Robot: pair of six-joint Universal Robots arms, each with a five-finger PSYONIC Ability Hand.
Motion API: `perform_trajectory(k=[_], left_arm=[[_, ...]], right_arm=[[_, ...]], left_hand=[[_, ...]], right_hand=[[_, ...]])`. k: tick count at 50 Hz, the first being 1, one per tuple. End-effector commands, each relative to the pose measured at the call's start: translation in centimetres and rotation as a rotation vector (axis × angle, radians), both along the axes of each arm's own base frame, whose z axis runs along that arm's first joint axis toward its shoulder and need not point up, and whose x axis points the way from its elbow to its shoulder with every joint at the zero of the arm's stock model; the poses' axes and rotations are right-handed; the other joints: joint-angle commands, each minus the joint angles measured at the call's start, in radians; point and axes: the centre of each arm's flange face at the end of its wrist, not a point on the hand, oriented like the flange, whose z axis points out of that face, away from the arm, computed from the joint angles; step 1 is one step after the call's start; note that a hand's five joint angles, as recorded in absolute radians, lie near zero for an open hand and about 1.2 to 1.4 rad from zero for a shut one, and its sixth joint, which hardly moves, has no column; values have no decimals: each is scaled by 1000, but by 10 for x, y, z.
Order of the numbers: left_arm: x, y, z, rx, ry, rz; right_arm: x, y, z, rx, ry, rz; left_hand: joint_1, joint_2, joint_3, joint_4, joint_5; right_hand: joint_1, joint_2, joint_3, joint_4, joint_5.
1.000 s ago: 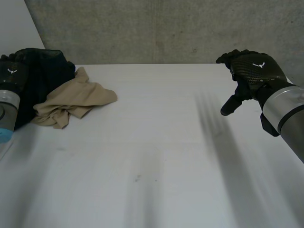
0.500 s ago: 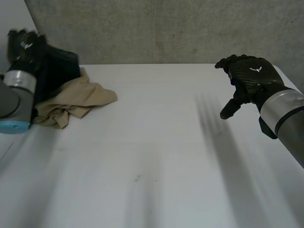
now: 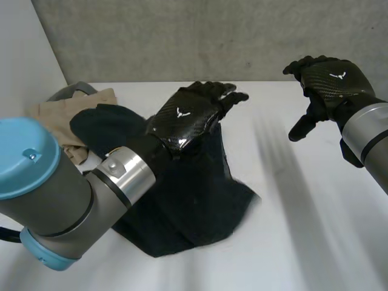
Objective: Fold the laundry.
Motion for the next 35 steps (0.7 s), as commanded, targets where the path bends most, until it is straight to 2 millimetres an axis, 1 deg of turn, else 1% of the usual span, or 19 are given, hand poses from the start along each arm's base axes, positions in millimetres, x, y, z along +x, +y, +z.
perform_trajectory(k=[1,3,5,8,9,12,13,14,16,18,20,21,23,24,27,28,30,32,35], left_arm=[[29,-28,13,-8,-28,160],[41,-34,16,10,-36,231],[49,-37,15,29,-45,277],[63,-37,11,68,-70,372],[66,-36,10,78,-75,398],[82,-37,2,127,-112,513],[86,-37,-1,143,-127,538],[93,-36,-6,178,-157,582],[100,-34,-11,215,-190,615],[111,-29,-21,290,-249,641],[117,-27,-27,331,-277,655],[123,-25,-35,371,-306,670],[127,-23,-40,395,-328,679],[131,-19,-47,418,-357,682],[133,-11,-58,445,-412,667],[134,-7,-63,451,-448,650],[134,-2,-74,468,-494,619],[134,-2,-79,486,-505,604],[130,-1,-91,522,-528,571]], right_arm=[[2,0,-2,-34,94,17],[3,2,-5,-46,155,33],[5,4,-7,-60,202,52],[8,6,-21,-69,315,113],[11,12,-31,-55,368,161],[17,22,-46,-23,427,242],[21,30,-52,2,447,286],[23,34,-55,18,447,301],[27,41,-59,45,444,326],[32,49,-70,102,424,353],[37,54,-85,173,399,376],[38,56,-88,192,388,380],[41,60,-100,236,372,393],[41,60,-103,245,371,395],[45,64,-114,265,381,410],[47,68,-122,278,392,425],[48,68,-131,292,397,430],[48,68,-136,298,398,434],[50,66,-145,305,404,432]], left_hand=[[-22,-26,-33,-24,-41],[-16,-20,-27,-18,-35],[-8,-11,-18,-10,-27],[7,4,-3,5,-12],[10,7,0,8,-9],[13,9,3,11,-6],[13,9,3,11,-6],[19,15,8,17,0],[33,30,23,32,14],[60,56,49,58,41],[147,144,137,146,129],[206,203,196,204,187],[233,230,223,231,214],[285,282,275,284,267],[365,362,355,363,346],[371,368,361,369,352],[362,359,352,361,343],[339,335,329,337,320],[239,236,229,237,220]], right_hand=[[-21,-42,-35,-57,-53],[-21,-42,-35,-57,-53],[-21,-42,-35,-57,-53],[-21,-42,-35,-57,-53],[-21,-42,-35,-57,-53],[-21,-42,-35,-57,-53],[-21,-42,-35,-57,-53],[-21,-42,-35,-57,-53],[-21,-42,-35,-57,-53],[-21,-42,-35,-57,-53],[-21,-42,-35,-57,-53],[-21,-42,-35,-57,-53],[27,6,13,-9,-5],[39,18,25,3,7],[45,24,31,9,13],[45,24,31,9,13],[45,24,31,9,13],[45,24,31,9,13],[51,29,37,15,19]])
